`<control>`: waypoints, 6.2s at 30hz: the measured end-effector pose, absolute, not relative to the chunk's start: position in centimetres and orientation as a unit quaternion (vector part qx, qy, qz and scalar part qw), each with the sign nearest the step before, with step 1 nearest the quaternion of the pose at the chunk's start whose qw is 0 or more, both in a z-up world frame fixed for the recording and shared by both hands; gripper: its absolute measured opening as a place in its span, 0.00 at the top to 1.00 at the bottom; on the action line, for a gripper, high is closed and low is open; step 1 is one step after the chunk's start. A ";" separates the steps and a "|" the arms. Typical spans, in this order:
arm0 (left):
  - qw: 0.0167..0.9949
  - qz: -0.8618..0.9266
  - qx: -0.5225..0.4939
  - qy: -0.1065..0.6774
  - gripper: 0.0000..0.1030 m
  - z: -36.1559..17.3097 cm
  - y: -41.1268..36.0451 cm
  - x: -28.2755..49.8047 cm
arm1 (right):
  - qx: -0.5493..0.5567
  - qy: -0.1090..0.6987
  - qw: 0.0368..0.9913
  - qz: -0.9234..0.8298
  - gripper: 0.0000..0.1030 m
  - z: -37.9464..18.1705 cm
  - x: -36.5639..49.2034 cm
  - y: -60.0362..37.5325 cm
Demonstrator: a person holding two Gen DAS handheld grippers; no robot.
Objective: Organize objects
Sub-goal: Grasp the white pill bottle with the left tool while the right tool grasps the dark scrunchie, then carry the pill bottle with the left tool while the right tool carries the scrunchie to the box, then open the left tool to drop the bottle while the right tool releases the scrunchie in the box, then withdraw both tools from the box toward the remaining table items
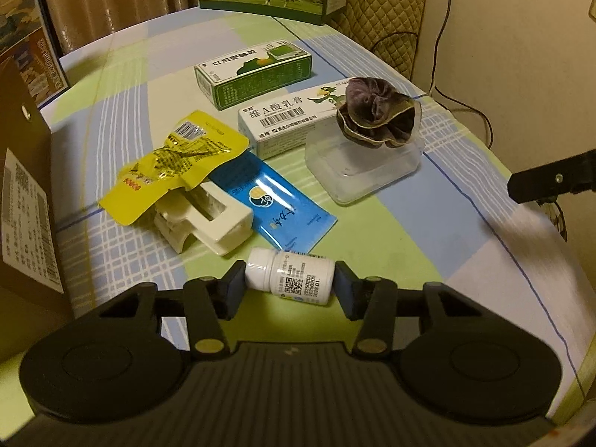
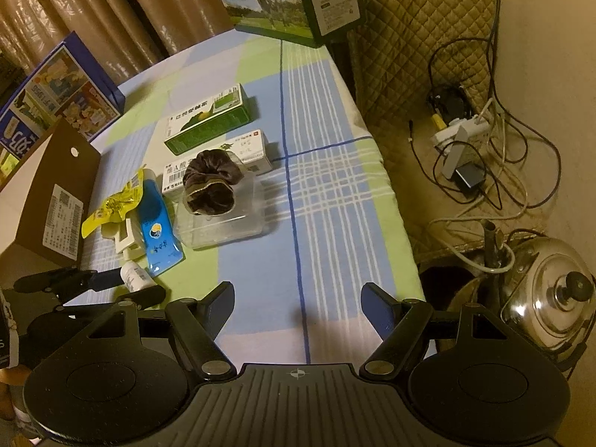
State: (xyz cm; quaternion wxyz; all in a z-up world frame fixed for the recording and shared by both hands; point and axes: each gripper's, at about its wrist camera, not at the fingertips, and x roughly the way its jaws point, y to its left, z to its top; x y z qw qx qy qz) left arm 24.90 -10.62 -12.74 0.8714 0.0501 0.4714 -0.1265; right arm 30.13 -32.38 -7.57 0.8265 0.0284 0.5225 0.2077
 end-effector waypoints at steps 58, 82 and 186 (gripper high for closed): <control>0.907 0.140 -0.083 0.388 0.57 -0.4 11.2 11.6 | 0.004 0.398 0.811 0.428 0.94 -1.3 24.9 -18.2; 0.916 0.115 -0.050 0.381 0.56 2.3 22.0 15.1 | -0.025 0.342 0.795 0.500 0.93 1.1 20.3 0.3; 0.886 0.096 -0.073 0.448 0.16 2.3 22.1 17.8 | -0.036 0.391 0.804 0.446 0.38 0.2 21.4 1.5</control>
